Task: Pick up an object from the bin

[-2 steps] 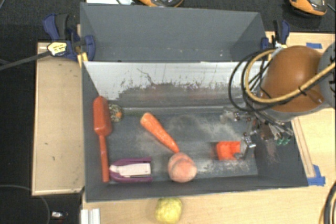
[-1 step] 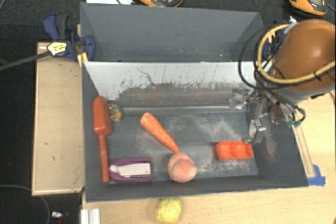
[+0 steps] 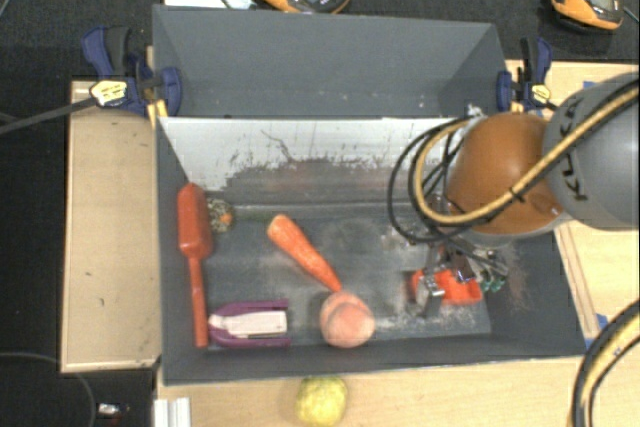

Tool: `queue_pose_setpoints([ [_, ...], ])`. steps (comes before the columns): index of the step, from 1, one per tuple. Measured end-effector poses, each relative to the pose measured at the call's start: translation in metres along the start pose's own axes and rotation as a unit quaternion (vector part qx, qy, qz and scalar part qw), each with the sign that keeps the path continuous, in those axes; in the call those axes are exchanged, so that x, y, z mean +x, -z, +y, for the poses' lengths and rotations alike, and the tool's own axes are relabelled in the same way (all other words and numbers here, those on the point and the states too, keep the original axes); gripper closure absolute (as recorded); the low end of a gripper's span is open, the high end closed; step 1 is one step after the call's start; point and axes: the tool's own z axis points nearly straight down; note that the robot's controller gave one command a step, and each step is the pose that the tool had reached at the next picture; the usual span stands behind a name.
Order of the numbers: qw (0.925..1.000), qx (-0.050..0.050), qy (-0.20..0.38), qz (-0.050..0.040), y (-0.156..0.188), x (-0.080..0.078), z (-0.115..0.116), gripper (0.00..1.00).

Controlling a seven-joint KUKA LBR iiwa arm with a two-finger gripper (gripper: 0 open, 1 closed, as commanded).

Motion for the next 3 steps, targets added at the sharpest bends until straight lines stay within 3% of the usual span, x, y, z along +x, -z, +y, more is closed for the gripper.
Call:
queue_pose_setpoints([
  [1,1.0000,0.002,0.000,-0.0029,0.019,0.016,0.020,0.00],
  [2,0.9966,0.001,0.083,-0.0020,-0.044,-0.043,-0.090,0.00],
  [3,0.9960,-0.002,-0.090,-0.0058,-0.026,-0.031,0.022,0.00],
])
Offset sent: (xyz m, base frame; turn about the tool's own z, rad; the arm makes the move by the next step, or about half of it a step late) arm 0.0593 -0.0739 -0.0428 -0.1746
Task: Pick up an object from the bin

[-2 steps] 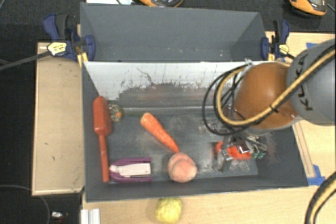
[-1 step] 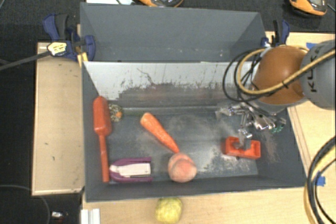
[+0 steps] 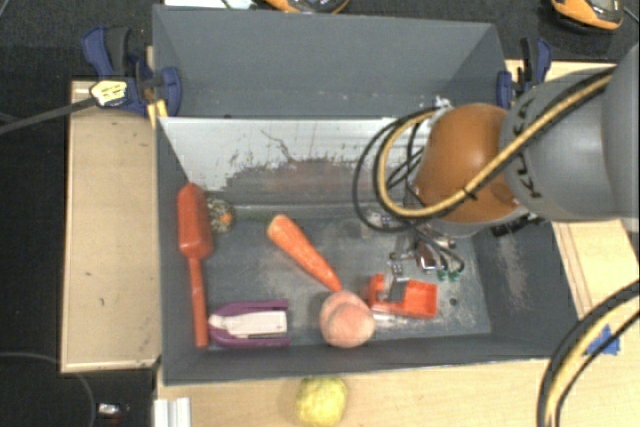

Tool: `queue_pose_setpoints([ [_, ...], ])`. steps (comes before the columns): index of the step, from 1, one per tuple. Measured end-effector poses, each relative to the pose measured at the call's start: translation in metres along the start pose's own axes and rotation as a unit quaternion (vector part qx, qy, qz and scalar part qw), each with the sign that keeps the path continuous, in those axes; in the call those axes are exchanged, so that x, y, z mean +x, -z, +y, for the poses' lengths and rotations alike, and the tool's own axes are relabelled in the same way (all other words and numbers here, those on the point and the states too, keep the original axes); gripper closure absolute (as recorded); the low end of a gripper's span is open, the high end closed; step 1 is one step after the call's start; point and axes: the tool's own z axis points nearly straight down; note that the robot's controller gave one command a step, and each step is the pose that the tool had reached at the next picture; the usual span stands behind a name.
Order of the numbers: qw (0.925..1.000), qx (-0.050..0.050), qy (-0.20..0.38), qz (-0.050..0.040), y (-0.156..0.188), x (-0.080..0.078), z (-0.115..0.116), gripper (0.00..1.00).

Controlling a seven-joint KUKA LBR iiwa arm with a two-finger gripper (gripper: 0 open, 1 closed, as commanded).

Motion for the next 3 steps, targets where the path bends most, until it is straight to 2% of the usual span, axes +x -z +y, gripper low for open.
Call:
queue_pose_setpoints([
  [1,0.9993,0.001,0.036,-0.0013,-0.004,0.006,-0.005,0.00],
  [2,0.9887,0.001,0.150,-0.0020,-0.011,-0.013,-0.002,0.00],
  [3,0.9986,0.002,0.053,-0.0028,-0.012,-0.011,0.008,0.00],
])
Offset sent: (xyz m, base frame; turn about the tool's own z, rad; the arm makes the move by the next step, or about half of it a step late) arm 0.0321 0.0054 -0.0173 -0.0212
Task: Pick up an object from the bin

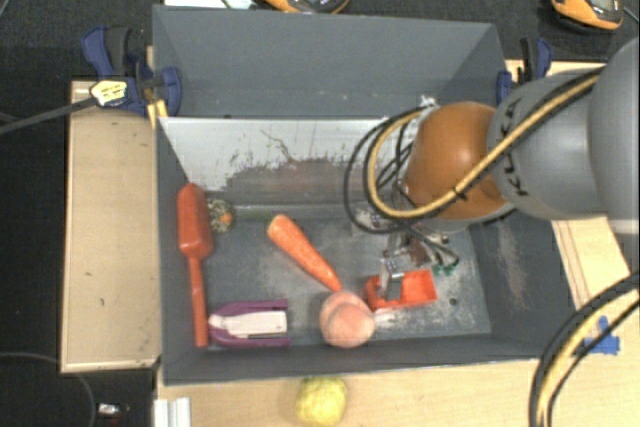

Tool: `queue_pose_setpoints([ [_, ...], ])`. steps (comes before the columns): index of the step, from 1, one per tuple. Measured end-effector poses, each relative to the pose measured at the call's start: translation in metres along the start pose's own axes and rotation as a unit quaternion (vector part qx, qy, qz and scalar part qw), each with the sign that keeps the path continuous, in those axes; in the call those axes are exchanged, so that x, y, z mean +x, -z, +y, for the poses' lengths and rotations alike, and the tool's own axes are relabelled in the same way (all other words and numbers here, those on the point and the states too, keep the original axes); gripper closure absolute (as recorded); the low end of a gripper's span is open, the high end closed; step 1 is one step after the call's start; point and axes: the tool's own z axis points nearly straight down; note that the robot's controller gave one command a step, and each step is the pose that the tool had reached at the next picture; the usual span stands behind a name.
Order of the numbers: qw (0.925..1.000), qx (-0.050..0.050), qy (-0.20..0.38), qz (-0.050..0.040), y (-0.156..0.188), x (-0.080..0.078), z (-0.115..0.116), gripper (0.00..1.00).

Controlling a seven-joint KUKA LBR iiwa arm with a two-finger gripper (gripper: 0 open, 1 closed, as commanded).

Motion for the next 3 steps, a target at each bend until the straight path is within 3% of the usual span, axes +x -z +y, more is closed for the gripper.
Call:
queue_pose_setpoints([
  [1,0.9972,-0.001,0.075,-0.0006,0.049,0.005,0.004,0.00],
  [2,0.9994,-0.003,-0.034,-0.0039,0.001,0.042,0.004,1.00],
  [3,0.9994,-0.003,-0.034,-0.0039,0.001,0.042,0.004,1.00],
])
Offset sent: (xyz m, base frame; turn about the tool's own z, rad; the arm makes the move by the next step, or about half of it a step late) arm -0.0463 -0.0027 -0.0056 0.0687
